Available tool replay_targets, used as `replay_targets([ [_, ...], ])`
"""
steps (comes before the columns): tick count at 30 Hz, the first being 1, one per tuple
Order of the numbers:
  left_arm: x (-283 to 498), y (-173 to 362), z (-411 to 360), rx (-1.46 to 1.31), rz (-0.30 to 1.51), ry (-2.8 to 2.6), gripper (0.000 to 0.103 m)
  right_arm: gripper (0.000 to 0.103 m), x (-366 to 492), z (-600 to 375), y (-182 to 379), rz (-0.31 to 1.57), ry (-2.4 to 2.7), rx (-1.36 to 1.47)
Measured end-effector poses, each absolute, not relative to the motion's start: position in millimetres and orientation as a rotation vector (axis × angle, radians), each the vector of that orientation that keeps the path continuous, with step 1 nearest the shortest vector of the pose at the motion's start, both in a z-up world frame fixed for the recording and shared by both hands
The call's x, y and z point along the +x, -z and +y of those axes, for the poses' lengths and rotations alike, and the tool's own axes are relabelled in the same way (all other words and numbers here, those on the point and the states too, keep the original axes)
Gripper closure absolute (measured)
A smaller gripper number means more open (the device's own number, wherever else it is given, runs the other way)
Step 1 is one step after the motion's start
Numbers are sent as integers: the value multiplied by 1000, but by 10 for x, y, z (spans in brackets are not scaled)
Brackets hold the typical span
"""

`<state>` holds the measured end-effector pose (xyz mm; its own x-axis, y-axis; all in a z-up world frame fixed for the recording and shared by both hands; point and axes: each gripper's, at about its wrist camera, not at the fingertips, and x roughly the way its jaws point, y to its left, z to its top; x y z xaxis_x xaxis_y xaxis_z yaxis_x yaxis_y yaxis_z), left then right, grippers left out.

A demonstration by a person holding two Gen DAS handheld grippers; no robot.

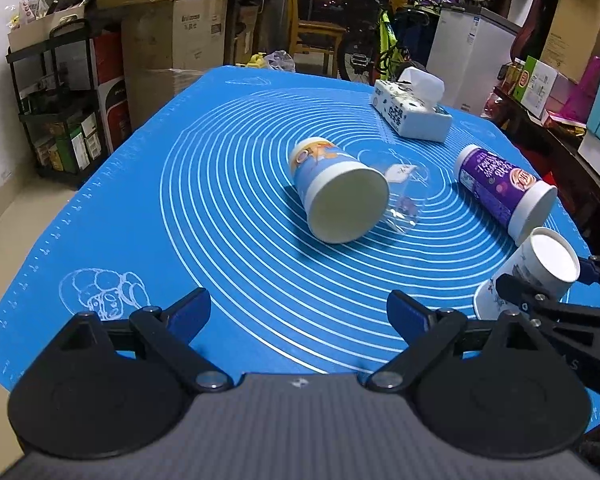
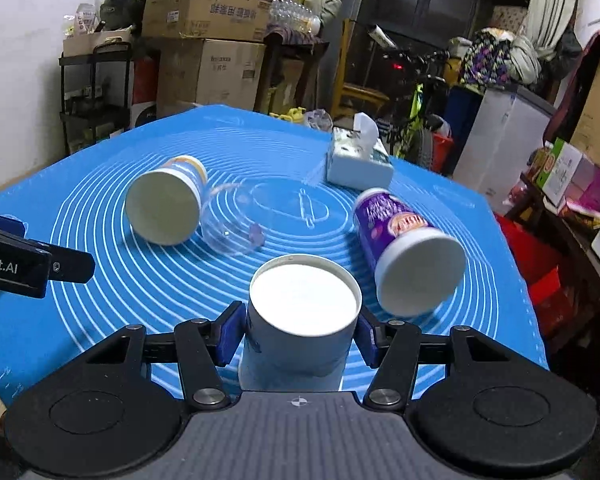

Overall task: Flip cup upside down
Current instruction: 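Rotate the white cup in the right gripper so its rim faces down, then lower the cup rim-first onto the mat and open the right gripper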

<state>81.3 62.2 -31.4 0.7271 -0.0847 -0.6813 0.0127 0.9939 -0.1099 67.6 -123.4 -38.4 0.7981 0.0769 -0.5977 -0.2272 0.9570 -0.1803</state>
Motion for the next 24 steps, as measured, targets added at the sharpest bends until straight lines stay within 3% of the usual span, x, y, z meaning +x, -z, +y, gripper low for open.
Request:
replay_targets([
  [3, 786, 306, 582, -99, 754, 63, 9, 42, 673, -1265, 377, 637, -159, -236],
  [16, 604, 188, 392, -50, 702, 67, 9, 11, 465, -1442, 226, 614, -166, -167],
  [24, 321, 131, 122, -22, 683, 116, 9, 9, 78, -1767, 96, 643, -125, -130],
])
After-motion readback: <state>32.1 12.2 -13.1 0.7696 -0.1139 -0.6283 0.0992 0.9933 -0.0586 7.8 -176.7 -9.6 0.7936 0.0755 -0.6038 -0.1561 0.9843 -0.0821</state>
